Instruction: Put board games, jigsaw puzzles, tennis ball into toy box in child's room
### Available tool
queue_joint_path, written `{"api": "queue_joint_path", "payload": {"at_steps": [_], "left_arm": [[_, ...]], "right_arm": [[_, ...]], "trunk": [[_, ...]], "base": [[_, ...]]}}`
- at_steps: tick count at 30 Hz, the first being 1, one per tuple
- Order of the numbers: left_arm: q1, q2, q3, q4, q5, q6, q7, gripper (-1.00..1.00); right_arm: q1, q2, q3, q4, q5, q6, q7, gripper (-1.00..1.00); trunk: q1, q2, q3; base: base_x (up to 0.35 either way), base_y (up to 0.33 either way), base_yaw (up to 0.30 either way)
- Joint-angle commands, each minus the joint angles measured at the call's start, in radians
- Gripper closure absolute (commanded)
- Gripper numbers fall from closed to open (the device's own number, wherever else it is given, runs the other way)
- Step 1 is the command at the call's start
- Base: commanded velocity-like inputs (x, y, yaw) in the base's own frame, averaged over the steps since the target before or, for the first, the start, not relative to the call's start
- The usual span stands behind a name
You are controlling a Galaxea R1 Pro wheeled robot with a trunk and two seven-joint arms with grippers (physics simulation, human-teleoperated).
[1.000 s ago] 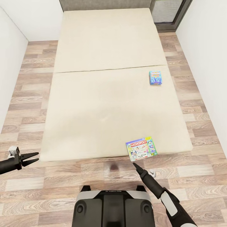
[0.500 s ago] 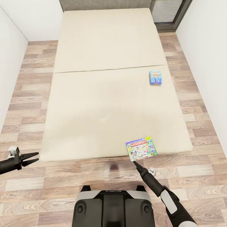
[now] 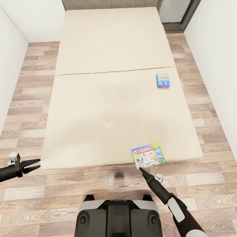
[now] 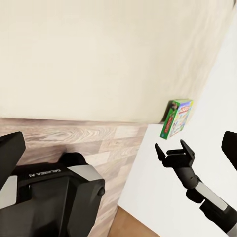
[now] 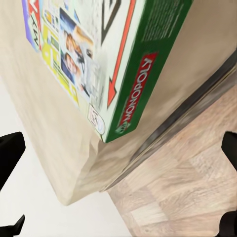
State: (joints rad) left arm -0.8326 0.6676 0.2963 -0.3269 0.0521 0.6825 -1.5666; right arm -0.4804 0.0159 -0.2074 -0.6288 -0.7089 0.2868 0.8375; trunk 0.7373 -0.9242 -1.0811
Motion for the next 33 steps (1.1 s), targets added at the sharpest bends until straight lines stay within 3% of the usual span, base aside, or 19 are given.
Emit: {"api": "queue_joint_path", "payload": {"at_steps": [1, 8, 29, 33], "left_arm": [[0.000, 0.000, 0.001, 0.000, -0.002, 0.011, -0.004, -1.00], [0.000, 0.000, 0.001, 0.000, -0.002, 0.011, -0.004, -1.00], [0.000, 0.000, 0.001, 0.000, -0.001, 0.011, -0.004, -1.00], [0.000, 0.001, 0.001, 0.000, -0.001, 0.011, -0.004, -1.00]], "right_arm": [[-0.002, 0.001, -0.004, 0.000, -0.004, 0.009, 0.003, -1.00], [-0.011, 0.001, -0.004, 0.000, -0.004, 0.009, 0.003, -1.00], [-0.030, 0.004, -0.004, 0.000, -0.004, 0.009, 0.003, -1.00], [-0.030, 0.004, -0.004, 0.000, -0.004, 0.009, 0.003, -1.00]], "trunk": [[0.004, -0.008, -0.004], [0.031, -0.057, -0.026], [0.031, -0.057, -0.026], [0.046, -0.085, -0.038]], "base": [[0.000, 0.000, 0.000], [0.000, 0.000, 0.000], [0.000, 0.000, 0.000], [0.000, 0.000, 0.000]]}}
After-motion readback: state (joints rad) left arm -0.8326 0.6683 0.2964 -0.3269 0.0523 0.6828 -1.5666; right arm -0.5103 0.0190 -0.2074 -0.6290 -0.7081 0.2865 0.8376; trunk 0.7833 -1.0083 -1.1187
